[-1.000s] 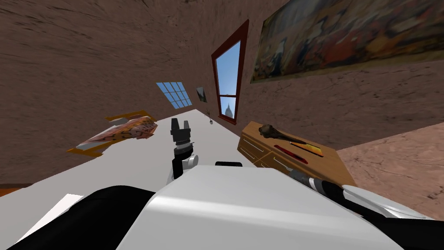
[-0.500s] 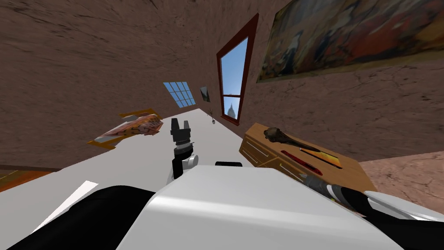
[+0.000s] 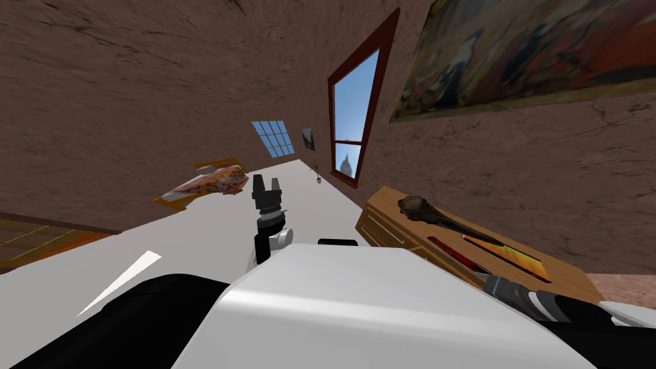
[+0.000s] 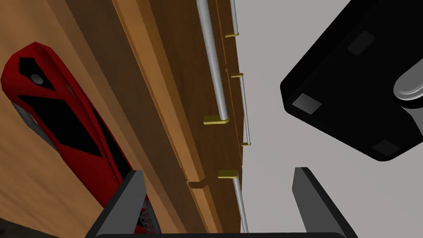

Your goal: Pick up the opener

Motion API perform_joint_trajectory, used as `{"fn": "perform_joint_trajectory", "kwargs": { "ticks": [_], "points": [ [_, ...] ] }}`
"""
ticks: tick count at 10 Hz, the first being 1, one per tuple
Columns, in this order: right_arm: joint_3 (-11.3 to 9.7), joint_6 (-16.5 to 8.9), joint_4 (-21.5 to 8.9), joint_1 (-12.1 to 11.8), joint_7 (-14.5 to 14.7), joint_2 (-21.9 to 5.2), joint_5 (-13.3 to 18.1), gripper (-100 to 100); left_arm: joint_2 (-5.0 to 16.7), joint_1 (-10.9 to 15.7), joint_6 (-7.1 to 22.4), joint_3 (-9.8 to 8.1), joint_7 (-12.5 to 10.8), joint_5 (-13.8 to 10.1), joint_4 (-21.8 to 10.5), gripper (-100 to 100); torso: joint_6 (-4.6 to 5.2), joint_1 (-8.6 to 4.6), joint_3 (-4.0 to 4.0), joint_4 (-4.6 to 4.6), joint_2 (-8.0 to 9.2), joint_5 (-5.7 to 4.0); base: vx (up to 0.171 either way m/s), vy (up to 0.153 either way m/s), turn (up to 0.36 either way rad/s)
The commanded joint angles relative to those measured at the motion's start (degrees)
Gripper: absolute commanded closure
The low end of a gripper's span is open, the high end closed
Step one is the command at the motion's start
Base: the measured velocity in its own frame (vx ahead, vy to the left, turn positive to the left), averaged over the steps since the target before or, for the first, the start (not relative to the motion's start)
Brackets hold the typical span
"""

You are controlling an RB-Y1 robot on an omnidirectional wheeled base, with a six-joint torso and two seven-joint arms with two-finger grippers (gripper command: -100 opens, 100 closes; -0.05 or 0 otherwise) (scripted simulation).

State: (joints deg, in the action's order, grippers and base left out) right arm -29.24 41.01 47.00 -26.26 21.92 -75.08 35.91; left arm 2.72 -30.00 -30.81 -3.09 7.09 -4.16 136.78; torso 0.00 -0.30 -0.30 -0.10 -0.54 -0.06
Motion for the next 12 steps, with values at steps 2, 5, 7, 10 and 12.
{"fn": "perform_joint_trajectory", "kwargs": {
  "ticks": [2, 5, 7, 10, 12],
  "points": [
    [-2.4, 1.3, -3.2, 0.5, 0.9, -1.6, 1.1, -100, 0.0, 0.0, 0.0, 0.00, 0.0, 0.0, 0.0, 0, -0.03, -0.19, -0.10, -0.04, -0.18, -0.04, 0.195, -0.150, 0.204],
    [-3.7, 1.8, -3.8, 0.8, 1.1, -1.0, 1.5, -100, 0.0, 0.0, 0.0, -0.01, 0.0, 0.0, 0.0, 0, 0.03, -0.23, -0.03, -0.02, -0.02, -0.08, 0.116, -0.119, 0.103],
    [-5.0, 0.5, -2.0, 1.3, 0.6, -1.6, 1.5, -100, 0.0, 0.0, 0.0, 0.00, 0.0, 0.0, 0.0, 0, 0.06, 0.25, 0.23, 0.08, 0.41, 0.03, 0.016, -0.019, -0.045],
    [-7.5, -2.2, 1.4, 2.3, -0.3, -2.6, 1.5, -100, 0.0, 0.0, 0.0, 0.00, 0.0, 0.0, 0.0, 0, 0.09, 0.24, 0.24, 0.09, 0.44, 0.03, 0.030, -0.032, -0.109],
    [-10.0, -5.0, 4.9, 3.4, -1.2, -3.7, 1.5, -100, 0.0, 0.0, 0.0, 0.00, 0.0, 0.0, 0.0, 0, 0.08, 0.27, 0.27, 0.10, 0.48, 0.04, 0.026, -0.038, -0.103]
  ]
}}
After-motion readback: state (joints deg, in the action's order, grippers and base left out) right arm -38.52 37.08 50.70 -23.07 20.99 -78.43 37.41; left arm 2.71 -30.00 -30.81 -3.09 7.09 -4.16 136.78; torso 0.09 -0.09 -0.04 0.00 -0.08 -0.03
